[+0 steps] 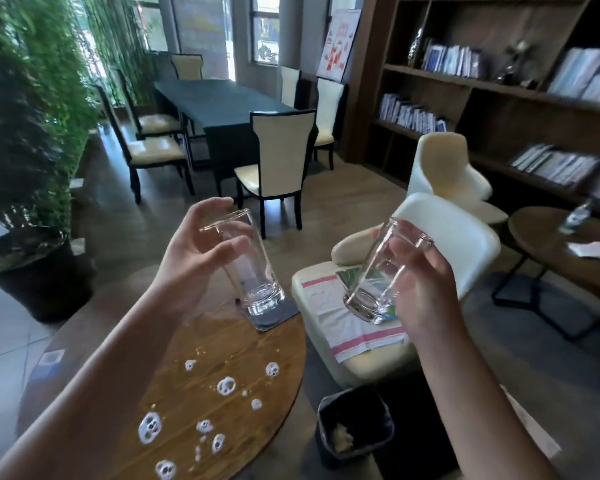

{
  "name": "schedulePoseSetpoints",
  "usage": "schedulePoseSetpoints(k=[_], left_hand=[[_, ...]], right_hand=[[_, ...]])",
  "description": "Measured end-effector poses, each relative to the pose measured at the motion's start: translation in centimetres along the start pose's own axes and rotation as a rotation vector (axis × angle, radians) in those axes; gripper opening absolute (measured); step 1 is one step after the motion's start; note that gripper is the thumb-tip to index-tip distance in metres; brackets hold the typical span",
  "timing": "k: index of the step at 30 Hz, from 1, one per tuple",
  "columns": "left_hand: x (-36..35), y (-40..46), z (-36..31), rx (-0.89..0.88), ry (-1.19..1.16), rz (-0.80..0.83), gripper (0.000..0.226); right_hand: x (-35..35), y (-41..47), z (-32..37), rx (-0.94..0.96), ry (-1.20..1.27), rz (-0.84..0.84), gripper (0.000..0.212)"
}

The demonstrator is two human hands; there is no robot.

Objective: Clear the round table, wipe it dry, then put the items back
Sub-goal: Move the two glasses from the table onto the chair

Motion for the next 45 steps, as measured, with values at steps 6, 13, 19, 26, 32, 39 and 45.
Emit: schedulePoseSetpoints(k=[6,13,19,26,32,39,45], left_hand=[[-0.9,-3.7,3.5,0.272,-0.312,0.140,0.065],[-2.1,-10.1,8.2,0.504,-0.594,0.262,0.048],[-3.4,-12.1,12.0,0.644,-0.682,0.321,0.066],[-7.5,-11.7,15.3,0.790,-0.705,0.424,0.087],[-13.3,-9.3,19.3,0.924,-0.666,0.489,0.066],[-21.7,-2.2,24.9,0.964,-0.605,0.411,0.061],[-30.4,3.7,28.2,0.985,-0.483,0.370,0.064]], right_hand=[[-1.3,-4.8,-2.7,-0.118,0.068,-0.039,0.074],[-1.0,-11.3,-6.5,-0.309,0.071,-0.059,0.069],[0.3,-14.2,-7.7,-0.416,0.178,-0.016,0.066],[6.1,-15.0,-11.6,-0.490,0.255,-0.217,0.042],[12.7,-13.6,-14.4,-0.544,0.279,-0.293,0.041],[24.0,-6.0,-16.6,-0.638,0.228,-0.345,0.040],[32.2,1.9,-14.8,-0.676,0.165,-0.317,0.044]])
Point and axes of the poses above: each hand's wrist, its own y-axis towards the middle knuckle, its own x-axis out of the back of the hand, z = x × y, the point moved 8 cm from there along y, towards the middle knuckle, and after that the axes turned 2 degrees about x, right-handed, at the moved point
